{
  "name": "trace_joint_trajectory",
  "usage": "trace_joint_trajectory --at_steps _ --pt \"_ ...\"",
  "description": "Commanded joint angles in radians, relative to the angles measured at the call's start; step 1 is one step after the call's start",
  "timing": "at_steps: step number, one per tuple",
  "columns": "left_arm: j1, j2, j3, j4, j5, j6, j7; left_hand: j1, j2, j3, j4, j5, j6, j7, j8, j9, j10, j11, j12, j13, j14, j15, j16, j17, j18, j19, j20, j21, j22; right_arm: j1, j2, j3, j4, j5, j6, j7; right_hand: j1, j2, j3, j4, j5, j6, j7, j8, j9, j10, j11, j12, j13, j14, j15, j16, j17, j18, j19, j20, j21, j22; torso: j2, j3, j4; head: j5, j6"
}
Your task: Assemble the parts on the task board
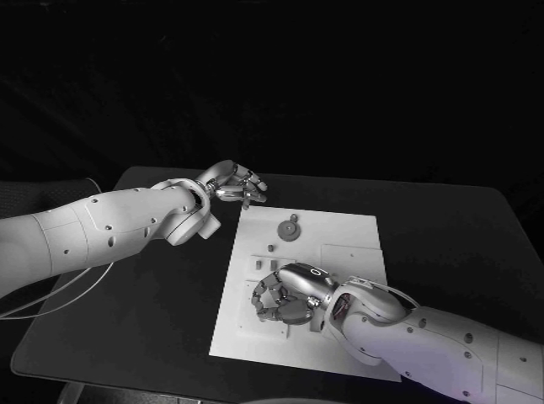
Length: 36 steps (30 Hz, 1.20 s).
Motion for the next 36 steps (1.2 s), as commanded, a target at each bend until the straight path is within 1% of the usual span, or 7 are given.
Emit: trace_joint_trajectory --at_steps 1,5,8,11,15,28,36 --pt "0.001 0.001 0.001 0.002 0.002 0.003 0.008 0.009 -0.001 -0.003 0.002 -0.003 0.0 0.008 0.003 -0.001 0.006 -0.004 -0.006 0.001 0.006 0.0 -0.005 0.001 0.021 0.002 -0.001 -0.005 0.001 -0.004 0.007 -0.008 0.0 -0.085 -0.002 -0.002 -0.001 0.008 0.005 -0.002 -0.001 0.031 0.018 0.013 0.023 -0.001 -0.003 -0.004 0.002 0.0 -0.009 0.006 0.002 0.007 -0.004 -0.007 0.003 0.019 0.0 -0.0002 -0.0011 0.003 -0.001" --pt "0.001 0.002 0.001 0.002 0.002 0.004 0.009 0.009 -0.001 -0.003 0.002 -0.003 0.0 0.008 0.003 -0.001 0.006 -0.004 -0.006 0.001 0.006 0.0 -0.005 0.001 0.021 0.002 -0.001 -0.005 0.001 -0.007 0.012 -0.011 -0.005 -0.086 0.002 -0.002 0.0 0.007 0.005 -0.002 -0.001 0.032 0.017 0.014 0.023 -0.001 -0.003 -0.004 0.002 0.0 -0.009 0.007 0.002 0.007 -0.004 -0.007 0.004 0.019 0.0 0.0002 0.0002 0.006 -0.002" --pt "0.001 0.005 0.001 0.0 0.002 0.006 0.008 0.009 -0.001 -0.003 0.002 -0.003 0.0 0.008 0.003 -0.001 0.006 -0.004 -0.006 0.001 0.006 0.0 -0.005 0.001 0.021 0.002 -0.001 -0.005 0.001 -0.008 0.013 -0.011 -0.01 -0.078 0.002 -0.006 0.001 0.007 0.005 -0.002 -0.001 0.032 0.017 0.014 0.023 -0.001 -0.003 -0.004 0.002 0.0 -0.009 0.007 0.002 0.007 -0.004 -0.007 0.004 0.019 0.0 0.0004 0.0003 0.004 0.0" --pt "0.001 0.006 0.001 0.0 0.002 0.006 0.008 0.009 -0.001 -0.003 0.002 -0.003 0.0 0.008 0.003 -0.001 0.006 -0.004 -0.006 0.001 0.006 0.0 -0.005 0.002 0.021 0.002 -0.001 -0.006 0.001 -0.008 0.017 -0.011 -0.016 -0.078 0.005 -0.007 0.001 0.007 0.005 -0.002 -0.001 0.032 0.017 0.014 0.023 -0.001 -0.003 -0.004 0.003 0.0 -0.01 0.007 0.002 0.007 -0.004 -0.007 0.004 0.02 0.0 -0.0004 -0.001 0.001 0.004" --pt "0.001 0.006 0.001 0.0 0.002 0.006 0.008 0.008 -0.001 -0.003 0.002 -0.003 0.0 0.008 0.003 -0.001 0.005 -0.004 -0.006 0.001 0.006 0.0 -0.005 0.002 0.021 0.002 -0.001 -0.006 0.002 -0.009 0.021 -0.011 -0.028 -0.078 0.006 -0.01 0.001 0.007 0.005 -0.002 -0.002 0.032 0.017 0.014 0.023 -0.001 -0.003 -0.004 0.003 0.0 -0.01 0.008 0.002 0.007 -0.003 -0.007 0.005 0.02 0.0 0.0007 -0.0006 0.001 0.002" --pt "0.001 0.007 0.001 0.0 0.002 0.006 0.008 0.009 -0.001 -0.003 0.002 -0.003 0.0 0.008 0.004 -0.002 0.006 -0.004 -0.006 0.001 0.006 0.001 -0.006 0.002 0.021 0.002 -0.001 -0.006 0.002 -0.02 0.031 -0.011 -0.053 -0.08 -0.002 -0.014 0.001 0.006 0.005 -0.002 -0.002 0.032 0.017 0.014 0.023 -0.002 -0.003 -0.004 0.003 -0.001 -0.01 0.008 0.003 0.007 -0.004 -0.007 0.005 0.02 0.0 0.0001 -0.0004 0.002 0.0" --pt "0.001 0.006 0.001 -0.001 0.002 0.006 0.008 0.009 0.0 -0.003 0.002 -0.003 0.0 0.008 0.004 -0.002 0.006 -0.004 -0.007 0.001 0.006 0.001 -0.006 0.003 0.021 0.002 -0.001 -0.006 0.002 -0.021 0.034 -0.011 -0.056 -0.08 0.003 -0.015 0.002 0.007 0.004 -0.002 -0.002 0.032 0.017 0.013 0.023 -0.002 -0.003 -0.004 0.004 -0.001 -0.01 0.008 0.003 0.007 -0.004 -0.007 0.005 0.02 0.0 0.0001 -0.0009 0.004 -0.001"
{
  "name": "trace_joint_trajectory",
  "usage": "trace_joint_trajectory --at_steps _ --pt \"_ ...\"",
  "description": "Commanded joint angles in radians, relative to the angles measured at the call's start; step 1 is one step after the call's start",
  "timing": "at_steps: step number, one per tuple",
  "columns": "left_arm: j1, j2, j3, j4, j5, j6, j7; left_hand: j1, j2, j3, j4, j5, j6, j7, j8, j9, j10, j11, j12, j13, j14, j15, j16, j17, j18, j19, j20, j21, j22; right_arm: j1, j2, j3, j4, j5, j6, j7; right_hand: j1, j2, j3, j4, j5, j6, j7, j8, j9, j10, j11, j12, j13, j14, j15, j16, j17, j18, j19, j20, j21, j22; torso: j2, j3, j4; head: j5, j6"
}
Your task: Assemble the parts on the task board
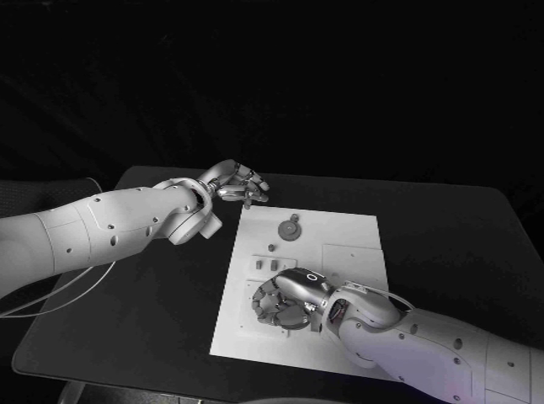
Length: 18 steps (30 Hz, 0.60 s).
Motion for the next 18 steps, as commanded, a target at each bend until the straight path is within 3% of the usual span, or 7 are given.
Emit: trace_joint_trajectory --at_steps 1,18 --pt "0.001 0.001 0.001 0.002 0.002 0.006 0.008 0.009 0.0 -0.003 0.002 -0.003 0.0 0.005 0.004 -0.001 0.006 -0.004 -0.007 0.002 0.006 0.001 -0.006 0.001 0.021 0.002 -0.001 -0.006 0.002 -0.005 0.001 -0.002 -0.005 -0.012 0.013 -0.008 -0.001 0.011 0.007 0.001 0.002 0.032 0.018 0.013 0.023 -0.002 -0.003 -0.004 0.001 -0.001 -0.005 0.004 0.001 0.013 0.0 -0.003 0.001 0.02 0.0 0.0 -0.0006 0.001 -0.001" --pt "0.001 -0.002 0.001 0.003 0.002 0.005 0.007 0.009 0.0 -0.003 0.002 -0.003 0.0 0.005 0.005 -0.001 0.006 -0.004 -0.007 0.002 0.006 0.001 -0.007 0.002 0.021 0.002 -0.001 -0.007 0.002 -0.005 -0.008 -0.003 -0.007 -0.034 0.06 -0.031 -0.002 0.011 0.007 0.001 0.001 0.032 0.018 0.013 0.023 -0.002 -0.003 -0.003 0.002 -0.001 -0.005 0.004 0.001 0.013 -0.001 -0.003 0.002 0.02 0.0 0.0006 -0.0007 0.002 -0.004"
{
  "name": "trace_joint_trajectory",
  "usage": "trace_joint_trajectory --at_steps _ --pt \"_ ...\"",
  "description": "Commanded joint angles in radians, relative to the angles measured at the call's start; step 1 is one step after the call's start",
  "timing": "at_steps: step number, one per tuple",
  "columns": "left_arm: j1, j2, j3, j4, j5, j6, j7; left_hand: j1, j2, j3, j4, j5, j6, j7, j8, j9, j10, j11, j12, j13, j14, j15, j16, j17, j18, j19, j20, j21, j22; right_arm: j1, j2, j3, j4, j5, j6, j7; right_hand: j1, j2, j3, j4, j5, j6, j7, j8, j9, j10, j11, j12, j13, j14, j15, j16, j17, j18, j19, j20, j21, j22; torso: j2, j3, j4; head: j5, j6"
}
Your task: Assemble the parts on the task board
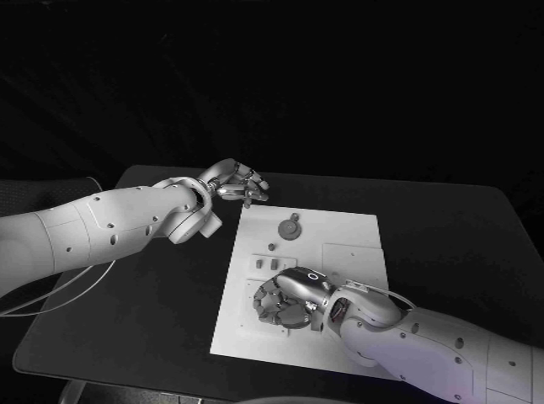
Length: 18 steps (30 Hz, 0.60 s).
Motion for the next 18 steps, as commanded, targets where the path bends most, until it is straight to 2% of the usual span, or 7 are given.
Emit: trace_joint_trajectory --at_steps 1,18 --pt "0.001 0.0 0.001 0.002 0.002 0.006 0.007 0.009 0.0 -0.003 0.002 -0.003 0.0 0.006 0.005 -0.001 0.006 -0.004 -0.003 0.001 0.006 0.001 -0.007 0.001 0.021 0.004 -0.003 -0.007 0.001 -0.005 -0.004 -0.005 -0.008 -0.034 0.055 -0.033 0.003 0.011 0.004 -0.001 0.004 0.032 0.018 0.013 0.023 -0.002 -0.003 -0.003 0.001 0.0 -0.005 0.004 0.002 0.013 -0.001 -0.003 0.0 0.02 0.0 -0.0003 0.0002 0.0 -0.003" --pt "0.001 -0.002 0.0 0.002 0.002 0.006 0.007 0.01 0.0 -0.003 0.002 -0.003 0.0 0.006 0.005 -0.002 0.006 -0.004 -0.004 0.001 0.006 0.001 -0.007 0.002 0.021 0.004 -0.003 -0.007 0.002 -0.005 -0.013 -0.005 -0.007 -0.044 0.064 -0.041 0.004 0.01 0.004 -0.001 0.004 0.033 0.017 0.013 0.024 -0.003 -0.004 -0.004 0.002 0.0 -0.005 0.005 0.002 0.013 -0.001 -0.004 0.001 0.02 0.0 -0.0002 0.0003 -0.002 -0.005"
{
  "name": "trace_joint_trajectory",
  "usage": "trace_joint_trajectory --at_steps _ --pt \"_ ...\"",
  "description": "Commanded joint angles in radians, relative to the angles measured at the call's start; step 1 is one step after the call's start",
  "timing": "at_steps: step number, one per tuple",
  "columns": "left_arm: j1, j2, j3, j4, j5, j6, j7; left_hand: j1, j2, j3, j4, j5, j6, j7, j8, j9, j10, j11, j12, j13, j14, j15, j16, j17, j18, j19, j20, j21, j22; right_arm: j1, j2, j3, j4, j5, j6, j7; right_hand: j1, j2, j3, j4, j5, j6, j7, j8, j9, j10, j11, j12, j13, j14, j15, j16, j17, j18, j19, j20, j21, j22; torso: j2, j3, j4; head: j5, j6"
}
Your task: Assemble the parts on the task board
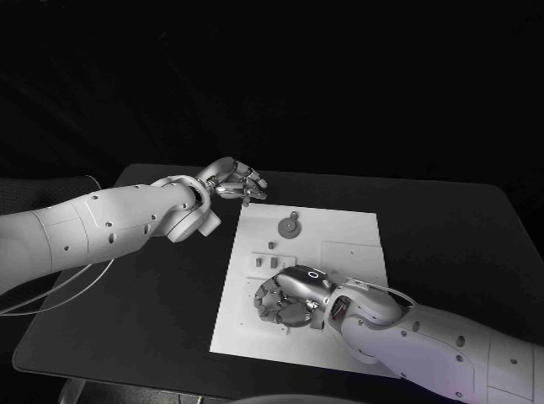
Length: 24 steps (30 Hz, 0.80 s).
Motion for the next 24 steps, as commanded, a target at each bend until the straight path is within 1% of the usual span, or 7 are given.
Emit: trace_joint_trajectory --at_steps 1,5,12,18,24 --pt "0.001 0.0 0.001 0.002 0.002 0.005 0.007 0.01 0.0 -0.003 0.002 -0.003 0.0 0.008 0.005 -0.001 0.006 -0.004 -0.004 0.001 0.006 0.001 -0.004 0.002 0.02 0.004 -0.003 -0.004 0.001 -0.006 -0.005 -0.007 -0.011 -0.026 0.054 -0.037 0.004 0.01 0.005 -0.001 0.005 0.033 0.018 0.013 0.024 -0.003 -0.004 -0.004 0.001 0.002 -0.007 0.005 0.001 0.013 -0.001 -0.004 0.001 0.02 0.0 0.0001 0.0 0.0 0.001" --pt "0.001 0.001 0.001 0.002 0.002 0.006 0.007 0.01 0.0 -0.003 0.002 -0.003 0.0 0.008 0.005 -0.001 0.006 -0.004 -0.004 0.001 0.006 0.001 -0.004 0.002 0.02 0.004 -0.003 -0.004 0.001 -0.006 -0.007 -0.007 -0.01 -0.026 0.055 -0.037 0.004 0.01 0.005 -0.001 0.004 0.034 0.018 0.014 0.024 -0.003 -0.004 -0.004 0.001 0.002 -0.007 0.005 0.001 0.013 -0.001 -0.004 0.002 0.02 0.0 -0.0001 -0.0007 -0.002 0.003" --pt "0.001 -0.001 0.001 0.002 0.002 0.005 0.007 0.01 0.0 -0.002 0.002 -0.003 0.0 0.008 0.006 -0.002 0.006 -0.004 -0.004 0.001 0.006 0.001 -0.004 0.002 0.02 0.004 -0.003 -0.004 0.002 -0.006 -0.007 -0.007 -0.012 -0.038 0.05 -0.048 0.004 0.01 0.005 -0.001 0.004 0.034 0.017 0.013 0.024 -0.003 -0.004 -0.004 0.001 0.001 -0.007 0.005 0.001 0.013 -0.001 -0.004 0.002 0.019 0.0 -0.0001 0.0002 -0.005 0.005" --pt "0.001 0.0 0.001 0.002 0.002 0.006 0.007 0.01 0.0 -0.002 0.002 -0.003 0.0 0.008 0.006 -0.002 0.006 -0.004 -0.004 0.002 0.006 0.001 -0.004 0.002 0.021 0.004 -0.003 -0.004 0.002 -0.006 -0.011 -0.007 -0.011 -0.057 0.052 -0.068 0.005 0.01 0.004 -0.001 0.004 0.034 0.017 0.013 0.024 -0.003 -0.004 -0.004 0.002 0.001 -0.007 0.005 0.001 0.013 -0.001 -0.004 0.002 0.019 0.0 -0.0004 0.0002 -0.006 0.004" --pt "0.001 -0.002 0.001 0.002 0.002 0.005 0.007 0.011 0.0 -0.002 0.001 -0.003 0.0 0.008 0.006 -0.002 0.006 -0.004 -0.004 0.002 0.006 0.001 -0.004 0.003 0.021 0.004 -0.003 -0.004 0.002 -0.006 -0.016 -0.007 -0.01 -0.057 0.049 -0.069 0.005 0.009 0.004 -0.001 0.004 0.034 0.017 0.013 0.024 -0.003 -0.004 -0.004 0.002 0.001 -0.007 0.005 0.001 0.013 -0.001 -0.004 0.002 0.019 0.0 -0.0005 0.0003 -0.006 0.004"
